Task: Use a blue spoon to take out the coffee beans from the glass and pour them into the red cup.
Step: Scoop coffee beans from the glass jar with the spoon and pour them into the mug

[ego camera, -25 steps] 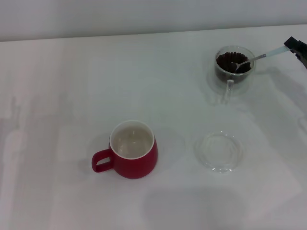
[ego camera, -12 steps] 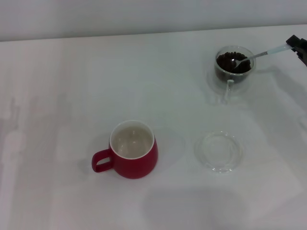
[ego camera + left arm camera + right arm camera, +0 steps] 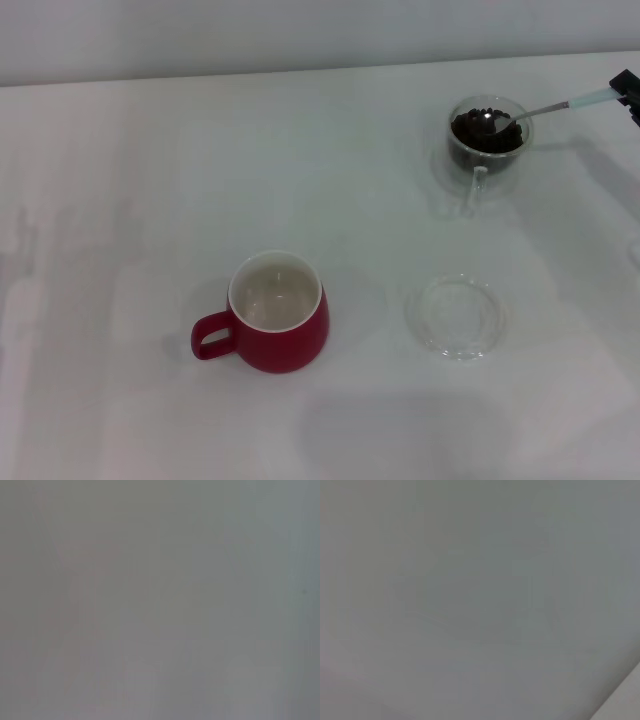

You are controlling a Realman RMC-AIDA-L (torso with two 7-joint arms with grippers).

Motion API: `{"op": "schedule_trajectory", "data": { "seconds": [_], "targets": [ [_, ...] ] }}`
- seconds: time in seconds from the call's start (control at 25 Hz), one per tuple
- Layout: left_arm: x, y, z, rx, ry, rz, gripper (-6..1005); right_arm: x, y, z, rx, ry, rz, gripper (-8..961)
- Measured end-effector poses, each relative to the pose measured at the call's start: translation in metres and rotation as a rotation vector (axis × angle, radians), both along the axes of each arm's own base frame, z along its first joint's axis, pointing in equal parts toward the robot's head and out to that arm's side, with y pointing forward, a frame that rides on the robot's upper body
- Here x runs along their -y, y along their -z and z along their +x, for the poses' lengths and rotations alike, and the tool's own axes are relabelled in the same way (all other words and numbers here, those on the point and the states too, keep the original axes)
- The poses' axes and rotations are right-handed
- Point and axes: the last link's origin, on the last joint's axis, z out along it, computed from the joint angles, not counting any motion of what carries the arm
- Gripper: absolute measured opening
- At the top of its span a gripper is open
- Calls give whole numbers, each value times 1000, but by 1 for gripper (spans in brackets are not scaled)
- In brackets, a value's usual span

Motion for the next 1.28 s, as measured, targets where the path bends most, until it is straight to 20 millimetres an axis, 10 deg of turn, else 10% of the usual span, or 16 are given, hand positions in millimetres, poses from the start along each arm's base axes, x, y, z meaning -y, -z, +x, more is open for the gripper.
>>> {"op": "schedule_trajectory", "data": {
  "seconds": [1.28],
  "targets": [
    [-1,0,0,-6,-1,0,666,19,-2,-7,-125,-84,-60,145]
  ]
}}
